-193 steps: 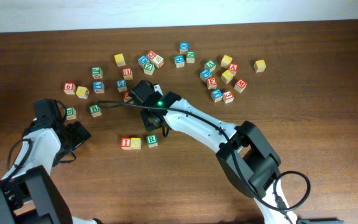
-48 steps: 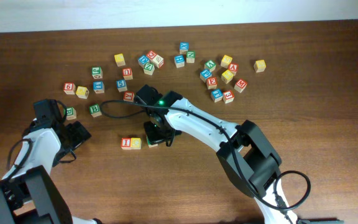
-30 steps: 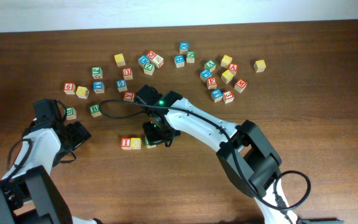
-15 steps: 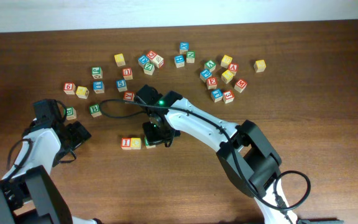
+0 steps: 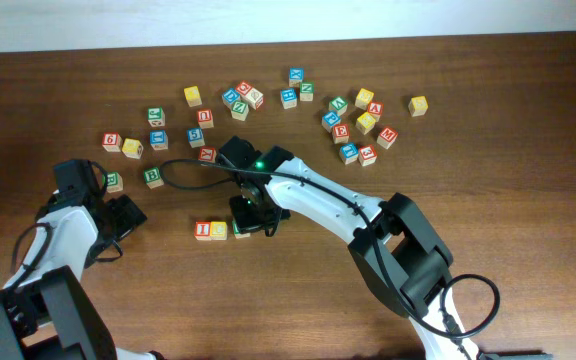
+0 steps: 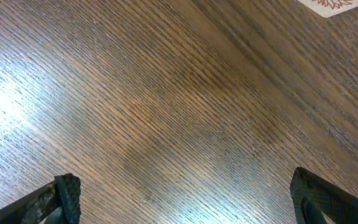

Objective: Spell out ICRA

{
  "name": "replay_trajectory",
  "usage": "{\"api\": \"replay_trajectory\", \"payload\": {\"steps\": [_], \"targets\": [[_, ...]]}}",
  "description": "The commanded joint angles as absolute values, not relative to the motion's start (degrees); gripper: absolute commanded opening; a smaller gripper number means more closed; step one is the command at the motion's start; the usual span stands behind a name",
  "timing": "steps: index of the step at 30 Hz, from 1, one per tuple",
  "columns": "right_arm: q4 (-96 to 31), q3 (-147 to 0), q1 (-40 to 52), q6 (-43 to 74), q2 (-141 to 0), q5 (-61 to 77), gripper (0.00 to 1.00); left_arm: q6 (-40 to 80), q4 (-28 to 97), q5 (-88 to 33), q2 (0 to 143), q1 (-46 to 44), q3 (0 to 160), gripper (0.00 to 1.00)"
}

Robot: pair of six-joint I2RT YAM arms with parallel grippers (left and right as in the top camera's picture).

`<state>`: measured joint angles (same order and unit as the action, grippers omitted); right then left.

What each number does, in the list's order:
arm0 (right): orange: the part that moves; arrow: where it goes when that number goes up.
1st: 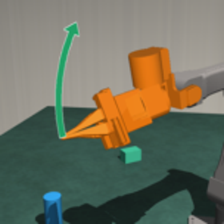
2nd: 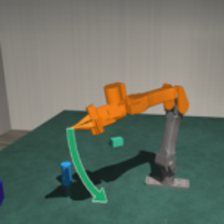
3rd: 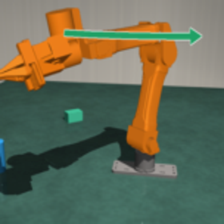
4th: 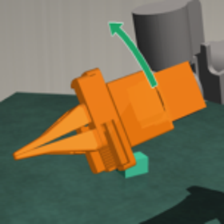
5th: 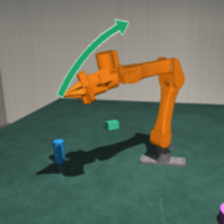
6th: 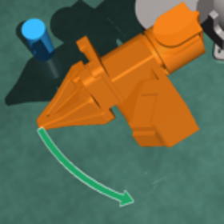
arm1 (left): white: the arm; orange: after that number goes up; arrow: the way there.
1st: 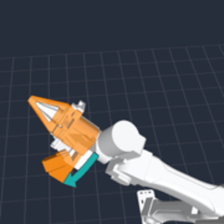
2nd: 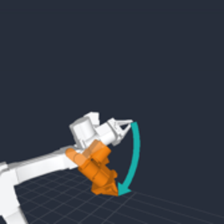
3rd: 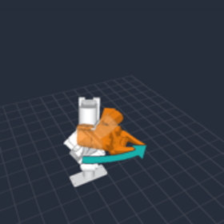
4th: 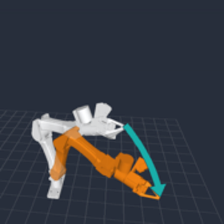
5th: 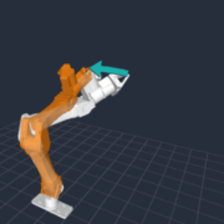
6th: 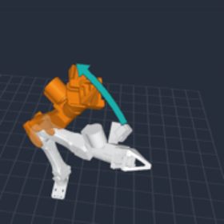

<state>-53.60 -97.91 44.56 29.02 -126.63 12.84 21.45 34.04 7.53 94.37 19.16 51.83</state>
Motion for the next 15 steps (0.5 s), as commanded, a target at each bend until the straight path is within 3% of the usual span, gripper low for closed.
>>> {"api": "replay_trajectory", "payload": {"steps": [1,15], "targets": [[-53.6,-97.7,44.3,29.5,-127.0,13.3,0.05,21.6,34.1,7.9,93.8,19.4,51.5,0.99],[-53.8,-97.7,44.3,29.5,-127.0,16.1,0.04,21.6,34.1,7.9,93.8,19.4,51.5,0.99]]}}
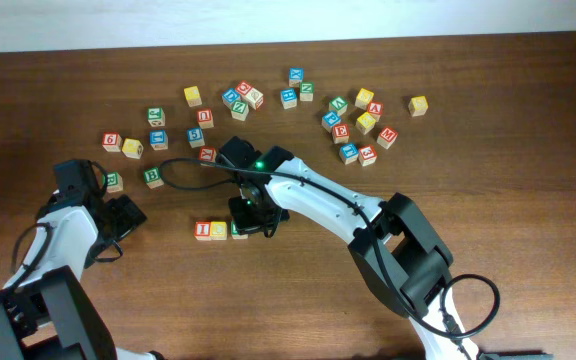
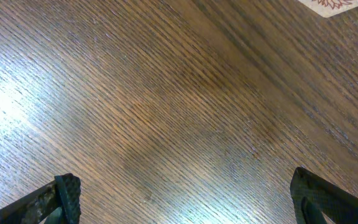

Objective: Spell out ICRA

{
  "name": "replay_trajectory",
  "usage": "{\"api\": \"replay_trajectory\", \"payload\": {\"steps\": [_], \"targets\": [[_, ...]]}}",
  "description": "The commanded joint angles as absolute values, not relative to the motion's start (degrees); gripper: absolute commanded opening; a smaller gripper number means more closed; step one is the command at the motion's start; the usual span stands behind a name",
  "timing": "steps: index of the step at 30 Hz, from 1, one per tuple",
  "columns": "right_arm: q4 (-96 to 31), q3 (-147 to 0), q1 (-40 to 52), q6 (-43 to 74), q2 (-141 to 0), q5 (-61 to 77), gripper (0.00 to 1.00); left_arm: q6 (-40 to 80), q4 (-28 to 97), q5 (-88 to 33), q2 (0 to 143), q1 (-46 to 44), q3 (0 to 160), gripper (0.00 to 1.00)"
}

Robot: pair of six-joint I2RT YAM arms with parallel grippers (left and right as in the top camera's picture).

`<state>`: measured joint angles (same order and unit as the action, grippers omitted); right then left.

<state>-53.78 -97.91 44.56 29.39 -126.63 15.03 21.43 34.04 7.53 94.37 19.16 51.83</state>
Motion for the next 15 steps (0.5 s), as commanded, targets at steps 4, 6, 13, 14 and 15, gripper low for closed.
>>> {"api": "replay_trajectory", "payload": {"steps": [4,6,13,14,15], "targets": [[-53.9,-97.7,44.3,29.5,-127.0,16.1,0.04,21.6,34.1,7.9,93.8,19.4,51.5,0.99],[-53.8,-97.7,44.3,29.4,-127.0,15.8,0.04,21.6,34.1,7.9,93.8,19.4,51.5,0.99],[-53.2,-97.6,44.3,29.5,-127.0,6.9,0.04,21.6,34.1,7.9,93.8,19.4,51.5,0.99],[-53.1,-97.6,44.3,29.5,-127.0,6.9,0.04,21.6,34.1,7.9,93.8,19.4,51.5,0.99],[-53.1,-97.6,44.3,29.5,-127.0,7.1,0.04,21.6,34.1,7.9,93.8,19.4,51.5,0.99]]}}
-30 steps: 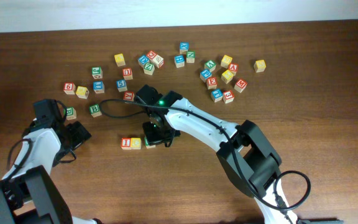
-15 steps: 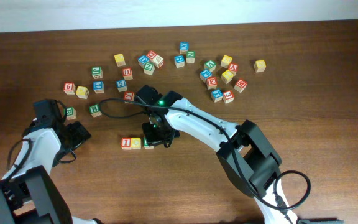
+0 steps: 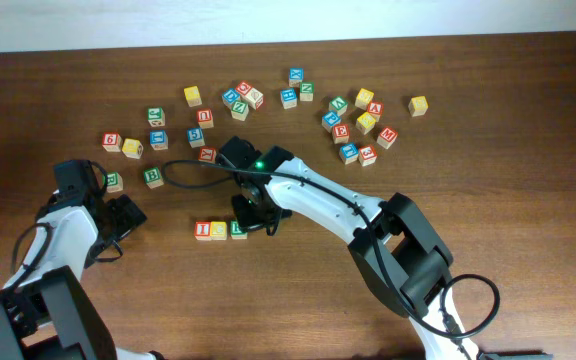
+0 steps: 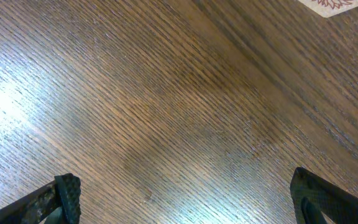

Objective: Spell out ICRA

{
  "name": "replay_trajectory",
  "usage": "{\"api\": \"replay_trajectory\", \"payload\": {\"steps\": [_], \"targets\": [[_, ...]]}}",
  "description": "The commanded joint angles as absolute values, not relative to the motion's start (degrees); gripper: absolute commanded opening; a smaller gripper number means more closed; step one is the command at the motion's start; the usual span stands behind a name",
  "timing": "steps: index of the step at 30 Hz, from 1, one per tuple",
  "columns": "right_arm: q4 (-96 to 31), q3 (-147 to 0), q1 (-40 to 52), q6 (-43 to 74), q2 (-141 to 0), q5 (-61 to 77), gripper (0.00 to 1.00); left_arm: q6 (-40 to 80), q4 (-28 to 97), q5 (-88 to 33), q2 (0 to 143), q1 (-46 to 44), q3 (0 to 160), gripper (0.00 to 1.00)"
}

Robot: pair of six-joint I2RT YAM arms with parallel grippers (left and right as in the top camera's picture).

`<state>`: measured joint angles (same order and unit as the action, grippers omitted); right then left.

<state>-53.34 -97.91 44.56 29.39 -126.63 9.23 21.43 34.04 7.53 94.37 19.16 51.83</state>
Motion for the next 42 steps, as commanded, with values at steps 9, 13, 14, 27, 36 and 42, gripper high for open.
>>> {"api": "replay_trajectory", "payload": {"steps": [9,13,14,27,36,42], "targets": [[-53.2,-97.6,44.4,29.5,-127.0,11.9,0.04,21.6,34.1,7.9,93.8,19.4,51.5,0.99],[-53.1,-97.6,44.7,29.5,-127.0,13.3,0.04,21.6,34.1,7.9,93.8,19.4,51.5,0.99],[-52.9,-97.6,44.8,29.4,-127.0,13.3,0.04,21.6,34.1,7.9,93.8,19.4,51.5,0.99],[-52.4,-97.6,46.1,29.5,-127.0,13.3,0.04,21.6,34.1,7.9,93.8,19.4,51.5,0.99],[-52.3,-97.7,46.2,29.5,-127.0,13.8,0.04,21.6,34.1,7.9,93.8,19.4,51.5,0.99],[-52.5,-97.6,46.2,29.5,-127.0,15.5,0.04,21.6,34.1,7.9,93.8,19.4,51.5,0.99]]}}
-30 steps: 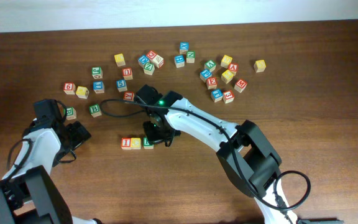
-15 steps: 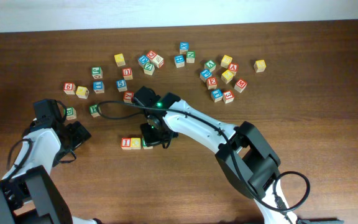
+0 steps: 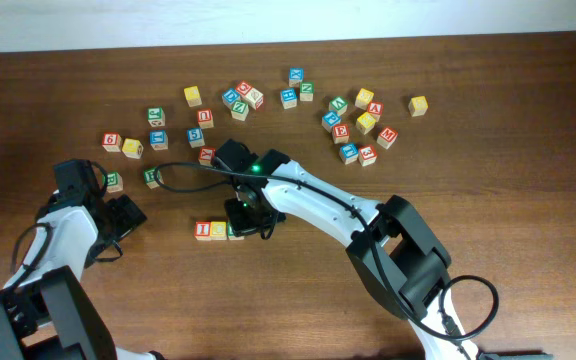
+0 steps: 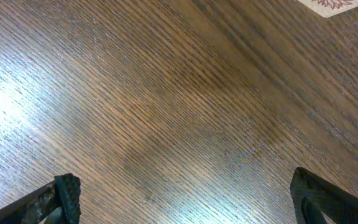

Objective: Spell out ICRA

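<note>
A short row of blocks lies on the wood in the overhead view: a red-lettered block (image 3: 202,230), a yellow block (image 3: 218,230) and a green-edged block (image 3: 233,233) touching its right side. My right gripper (image 3: 245,218) stands right over that third block and hides most of it; its jaws cannot be made out. My left gripper (image 3: 125,214) rests at the left of the table. In the left wrist view the left gripper (image 4: 188,199) is wide open over bare wood, both fingertips (image 4: 67,194) at the frame's bottom corners.
Several loose letter blocks are scattered along the back: a group at the left (image 3: 133,148), a group in the middle (image 3: 240,98) and a group at the right (image 3: 358,125). Two green blocks (image 3: 152,177) sit near my left arm. A block corner (image 4: 331,5) shows at the left wrist view's top.
My right gripper has shifted slightly left and forward, so it now covers more of the green-edged block at the row's right end. The left arm and its view are unchanged.
The right gripper stood over the right end of the row at the first two moments, hiding the third block. Then it sat a little farther back, with the green-edged block showing beside the yellow one. Now it is over that block again. The left gripper stayed open throughout.
</note>
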{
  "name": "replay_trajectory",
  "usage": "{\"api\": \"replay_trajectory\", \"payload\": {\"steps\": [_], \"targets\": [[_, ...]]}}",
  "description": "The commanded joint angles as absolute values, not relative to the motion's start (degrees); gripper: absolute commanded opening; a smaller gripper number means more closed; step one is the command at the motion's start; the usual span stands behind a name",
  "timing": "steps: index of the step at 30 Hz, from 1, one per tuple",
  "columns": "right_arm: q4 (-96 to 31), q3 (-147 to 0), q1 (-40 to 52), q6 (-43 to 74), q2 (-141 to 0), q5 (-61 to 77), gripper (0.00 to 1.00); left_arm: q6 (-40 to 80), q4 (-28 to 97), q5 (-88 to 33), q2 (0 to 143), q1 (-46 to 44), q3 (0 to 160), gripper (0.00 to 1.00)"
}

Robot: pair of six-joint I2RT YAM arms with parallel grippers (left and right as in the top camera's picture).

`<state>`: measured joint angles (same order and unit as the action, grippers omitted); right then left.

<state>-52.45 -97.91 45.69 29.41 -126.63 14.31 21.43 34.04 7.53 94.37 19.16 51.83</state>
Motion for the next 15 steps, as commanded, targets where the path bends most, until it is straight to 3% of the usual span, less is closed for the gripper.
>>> {"api": "replay_trajectory", "payload": {"steps": [1,15], "targets": [[-52.5,-97.6,46.2,29.5,-127.0,15.6,0.04,21.6,34.1,7.9,93.8,19.4,51.5,0.99],[-52.7,-97.6,46.2,33.5,-127.0,16.1,0.04,21.6,34.1,7.9,93.8,19.4,51.5,0.99]]}}
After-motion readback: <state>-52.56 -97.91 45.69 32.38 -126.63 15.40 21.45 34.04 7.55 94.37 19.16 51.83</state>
